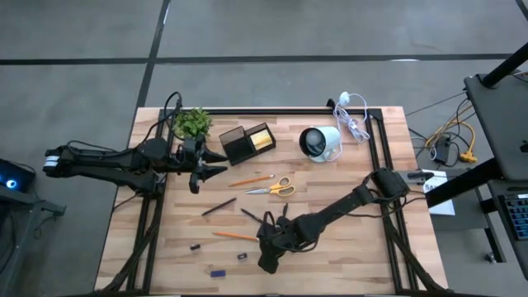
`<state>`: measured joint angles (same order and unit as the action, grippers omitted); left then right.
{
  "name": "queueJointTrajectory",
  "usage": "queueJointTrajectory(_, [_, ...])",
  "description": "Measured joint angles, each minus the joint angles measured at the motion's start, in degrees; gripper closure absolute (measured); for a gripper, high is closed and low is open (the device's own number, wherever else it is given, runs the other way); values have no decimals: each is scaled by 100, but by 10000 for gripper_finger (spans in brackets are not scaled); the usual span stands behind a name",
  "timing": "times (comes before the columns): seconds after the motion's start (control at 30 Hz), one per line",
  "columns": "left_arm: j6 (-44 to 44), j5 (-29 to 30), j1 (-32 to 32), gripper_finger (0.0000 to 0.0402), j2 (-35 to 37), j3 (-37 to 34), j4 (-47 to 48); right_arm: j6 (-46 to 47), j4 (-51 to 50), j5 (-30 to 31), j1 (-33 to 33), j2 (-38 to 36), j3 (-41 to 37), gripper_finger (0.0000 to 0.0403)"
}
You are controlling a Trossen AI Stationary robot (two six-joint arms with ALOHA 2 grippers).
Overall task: Pick and place office supplies into organizer
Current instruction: Put the right black binder clip into the black desk organizer
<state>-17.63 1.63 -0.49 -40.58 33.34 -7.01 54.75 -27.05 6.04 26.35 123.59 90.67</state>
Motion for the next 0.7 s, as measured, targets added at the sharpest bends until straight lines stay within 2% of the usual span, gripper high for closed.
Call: queueJointTrajectory(0.7, [0, 15, 0, 256, 0, 0, 0, -75, 2, -50, 0, 0, -4, 391])
